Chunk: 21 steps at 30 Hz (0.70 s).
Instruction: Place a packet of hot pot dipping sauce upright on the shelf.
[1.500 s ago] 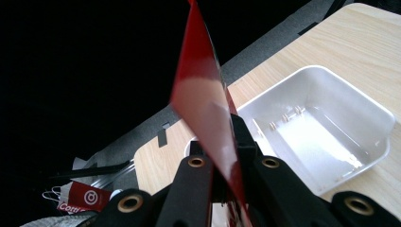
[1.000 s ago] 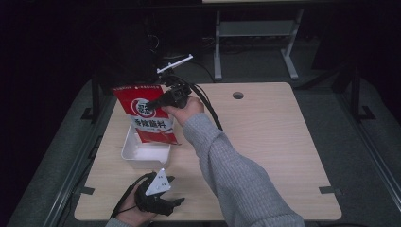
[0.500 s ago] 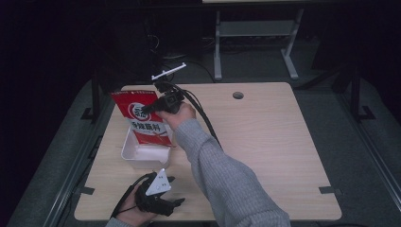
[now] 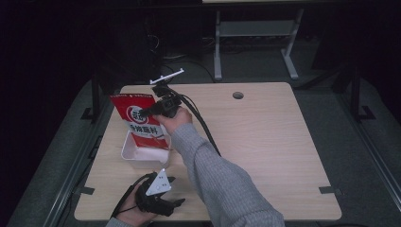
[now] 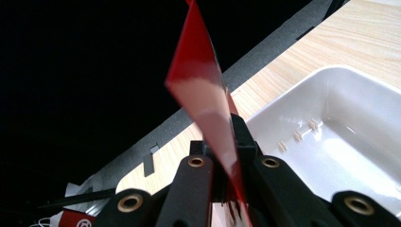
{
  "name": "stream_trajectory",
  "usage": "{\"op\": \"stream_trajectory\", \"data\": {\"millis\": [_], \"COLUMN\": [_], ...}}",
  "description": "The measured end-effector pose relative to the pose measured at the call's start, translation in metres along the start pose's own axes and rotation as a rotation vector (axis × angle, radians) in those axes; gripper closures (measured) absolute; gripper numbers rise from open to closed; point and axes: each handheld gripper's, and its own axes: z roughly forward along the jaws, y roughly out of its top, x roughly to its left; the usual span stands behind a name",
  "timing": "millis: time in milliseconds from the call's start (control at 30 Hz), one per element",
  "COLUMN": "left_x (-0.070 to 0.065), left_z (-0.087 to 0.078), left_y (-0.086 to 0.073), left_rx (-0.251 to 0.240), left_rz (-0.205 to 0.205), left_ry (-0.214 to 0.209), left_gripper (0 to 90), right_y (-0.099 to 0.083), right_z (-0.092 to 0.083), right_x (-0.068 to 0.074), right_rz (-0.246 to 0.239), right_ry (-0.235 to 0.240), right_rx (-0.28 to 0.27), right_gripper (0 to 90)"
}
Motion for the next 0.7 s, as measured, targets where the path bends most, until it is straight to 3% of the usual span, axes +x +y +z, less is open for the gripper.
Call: {"op": "stream_trajectory", "data": {"millis": [300,567,700], "left_x": [-0.001,-0.001,-0.001], "left_z": [0.001,0.001,0.001], "left_y": [0.000,0.000,0.000], "left_rx": [-0.003,-0.002,0.000], "left_rz": [-0.005,-0.002,0.000], "left_ry": [-0.006,-0.007,-0.009], "left_gripper": [24.5,24.5,24.5], "right_y": [-0.011,-0.015,-0.011], "right_z": [0.005,0.012,0.015], "right_x": [0.000,0.008,0.014], "right_rz": [0.023,-0.032,-0.089], "right_ry": [0.011,-0.011,-0.039], "right_rx": [-0.036,0.003,0.067], "right_gripper": [88.3,87.7,83.6]}}
